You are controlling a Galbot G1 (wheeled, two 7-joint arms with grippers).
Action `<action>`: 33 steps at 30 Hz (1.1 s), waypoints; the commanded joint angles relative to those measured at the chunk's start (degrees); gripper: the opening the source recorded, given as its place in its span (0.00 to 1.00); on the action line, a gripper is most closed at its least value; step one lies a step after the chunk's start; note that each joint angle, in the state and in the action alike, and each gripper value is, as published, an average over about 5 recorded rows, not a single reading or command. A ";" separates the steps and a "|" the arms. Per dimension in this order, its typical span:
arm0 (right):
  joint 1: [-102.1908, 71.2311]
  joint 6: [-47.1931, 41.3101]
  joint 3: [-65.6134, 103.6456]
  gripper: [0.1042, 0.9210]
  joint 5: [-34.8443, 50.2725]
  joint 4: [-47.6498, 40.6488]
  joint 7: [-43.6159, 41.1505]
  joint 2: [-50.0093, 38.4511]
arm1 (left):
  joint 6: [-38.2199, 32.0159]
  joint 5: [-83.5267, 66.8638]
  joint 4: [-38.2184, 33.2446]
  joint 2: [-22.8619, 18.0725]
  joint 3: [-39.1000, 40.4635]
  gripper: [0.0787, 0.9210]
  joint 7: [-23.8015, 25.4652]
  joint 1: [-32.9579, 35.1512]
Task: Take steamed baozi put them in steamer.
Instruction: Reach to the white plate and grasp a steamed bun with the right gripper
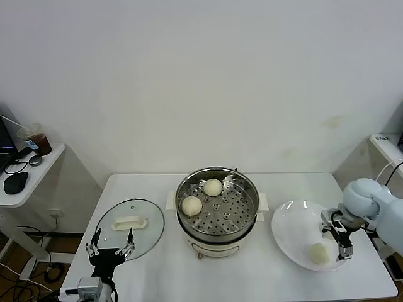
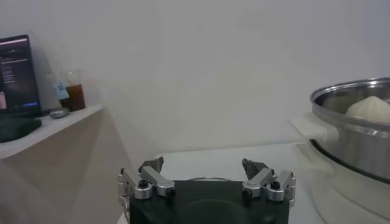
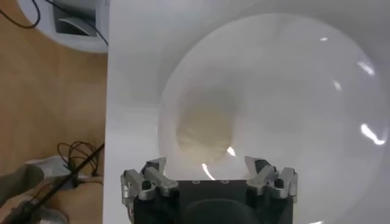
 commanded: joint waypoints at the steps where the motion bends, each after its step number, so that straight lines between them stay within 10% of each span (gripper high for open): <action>1: -2.61 0.26 1.75 0.88 -1.49 -2.04 0.64 1.65 | 0.03 0.11 0.13 -0.04 0.06 0.88 0.03 -0.07; 33: -2.72 1.15 1.43 0.88 -3.70 -5.57 -0.21 7.13 | 0.00 0.41 1.24 -0.10 0.01 0.88 0.34 -0.63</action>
